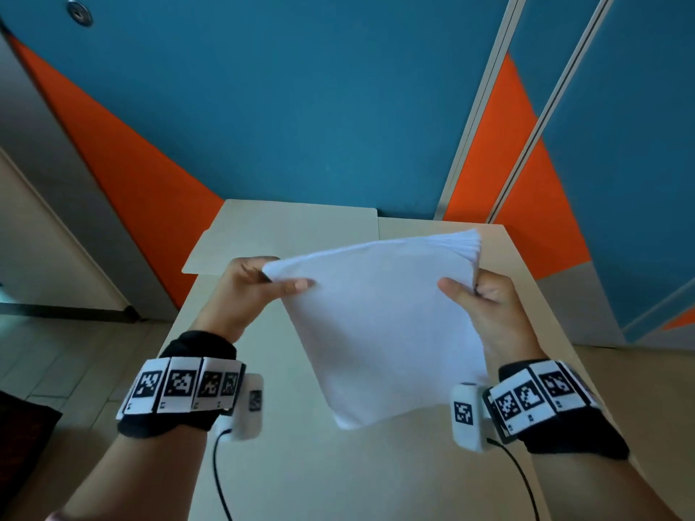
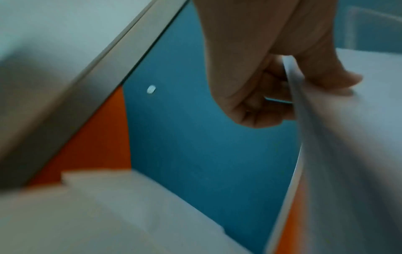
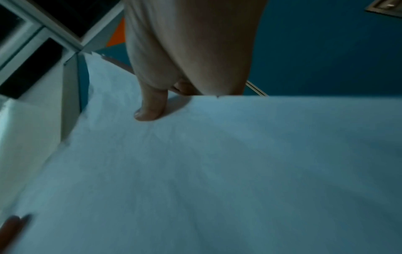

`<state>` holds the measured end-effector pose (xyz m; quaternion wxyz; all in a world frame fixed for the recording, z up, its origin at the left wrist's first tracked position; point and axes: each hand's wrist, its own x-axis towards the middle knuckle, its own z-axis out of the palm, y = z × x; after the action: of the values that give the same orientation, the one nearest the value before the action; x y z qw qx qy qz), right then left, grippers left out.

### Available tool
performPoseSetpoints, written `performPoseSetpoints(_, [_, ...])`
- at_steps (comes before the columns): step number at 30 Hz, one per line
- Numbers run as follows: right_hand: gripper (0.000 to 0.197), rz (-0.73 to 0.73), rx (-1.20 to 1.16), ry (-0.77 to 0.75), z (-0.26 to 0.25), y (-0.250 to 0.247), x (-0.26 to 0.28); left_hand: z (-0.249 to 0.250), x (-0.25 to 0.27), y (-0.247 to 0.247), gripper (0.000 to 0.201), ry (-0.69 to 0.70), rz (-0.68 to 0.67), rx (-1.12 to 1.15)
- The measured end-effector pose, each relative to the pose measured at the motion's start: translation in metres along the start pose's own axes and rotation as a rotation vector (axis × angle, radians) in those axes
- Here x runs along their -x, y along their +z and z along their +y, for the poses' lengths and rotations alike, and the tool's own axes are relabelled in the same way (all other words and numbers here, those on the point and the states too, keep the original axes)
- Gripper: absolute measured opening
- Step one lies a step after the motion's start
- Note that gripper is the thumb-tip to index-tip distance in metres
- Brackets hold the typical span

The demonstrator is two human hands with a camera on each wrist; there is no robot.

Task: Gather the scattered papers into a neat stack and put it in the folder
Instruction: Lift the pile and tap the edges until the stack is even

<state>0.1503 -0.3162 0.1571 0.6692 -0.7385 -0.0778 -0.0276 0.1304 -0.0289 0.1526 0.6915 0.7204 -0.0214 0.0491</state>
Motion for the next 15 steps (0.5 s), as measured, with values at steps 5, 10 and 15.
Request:
performPoseSetpoints(5, [0.016,0.003,-0.179,0.049,0.017,0.006,0.01,-0.01,-0.002,0.017,0.036,0.068,0.016,0.245])
performPoseSetpoints(10, [0.033,-0.017,-0.037,0.148,0.038,0.006,0.021,-0.035,0.004,0.031,0.027,-0.02,0.011,0.039])
performPoseSetpoints(15, [0.049,0.112,-0.172,0.001,0.015,0.014,0.016,-0.038,0.005,0.036,0.06,0.077,0.119,-0.004])
